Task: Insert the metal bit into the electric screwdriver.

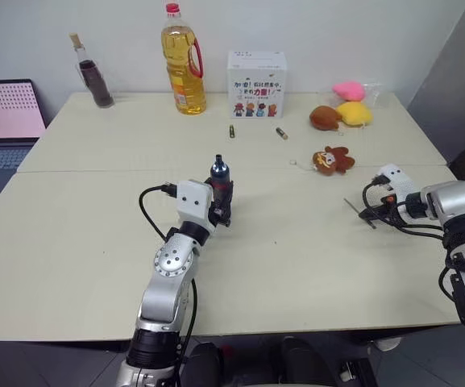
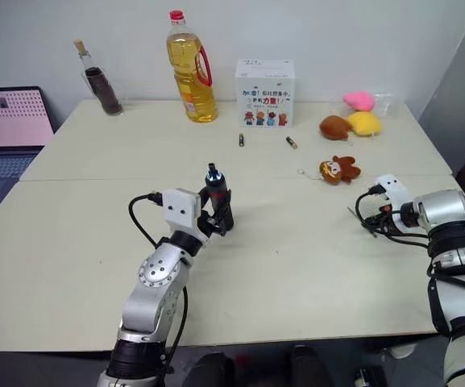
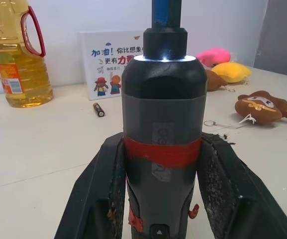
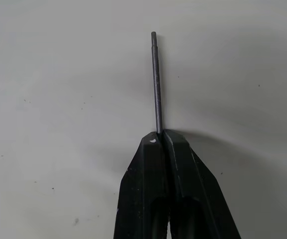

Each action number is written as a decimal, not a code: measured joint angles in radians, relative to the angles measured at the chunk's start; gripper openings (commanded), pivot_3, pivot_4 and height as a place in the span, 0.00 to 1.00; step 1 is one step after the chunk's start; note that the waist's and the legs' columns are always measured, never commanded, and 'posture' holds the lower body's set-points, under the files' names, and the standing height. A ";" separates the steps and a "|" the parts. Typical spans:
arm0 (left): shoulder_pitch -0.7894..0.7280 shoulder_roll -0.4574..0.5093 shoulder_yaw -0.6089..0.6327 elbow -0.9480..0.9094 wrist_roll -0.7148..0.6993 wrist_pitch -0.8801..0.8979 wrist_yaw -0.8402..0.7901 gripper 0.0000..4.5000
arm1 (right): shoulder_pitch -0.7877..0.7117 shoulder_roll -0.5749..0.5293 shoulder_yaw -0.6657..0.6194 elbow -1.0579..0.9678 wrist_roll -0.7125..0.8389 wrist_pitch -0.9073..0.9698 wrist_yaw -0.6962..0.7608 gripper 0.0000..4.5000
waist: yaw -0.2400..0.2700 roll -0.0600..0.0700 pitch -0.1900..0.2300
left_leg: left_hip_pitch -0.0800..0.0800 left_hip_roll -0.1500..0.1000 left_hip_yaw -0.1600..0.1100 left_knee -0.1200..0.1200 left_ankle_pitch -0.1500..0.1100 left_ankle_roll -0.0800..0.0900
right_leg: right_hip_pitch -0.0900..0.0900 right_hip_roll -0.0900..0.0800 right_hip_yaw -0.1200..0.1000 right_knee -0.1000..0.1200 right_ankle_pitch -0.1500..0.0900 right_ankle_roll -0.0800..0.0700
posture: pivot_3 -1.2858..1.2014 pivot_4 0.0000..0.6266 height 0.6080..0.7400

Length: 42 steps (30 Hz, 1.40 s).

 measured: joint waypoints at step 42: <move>-0.063 0.034 0.033 0.013 -0.028 0.070 -0.005 0.37 | 0.186 0.870 -0.144 -0.874 0.321 -0.346 -0.773 0.00 | -0.021 0.007 0.001 | -0.005 0.002 -0.001 -0.011 0.000 -0.001 | -0.009 -0.001 0.000 -0.004 0.000 0.000 | 0.52 0.24 1.00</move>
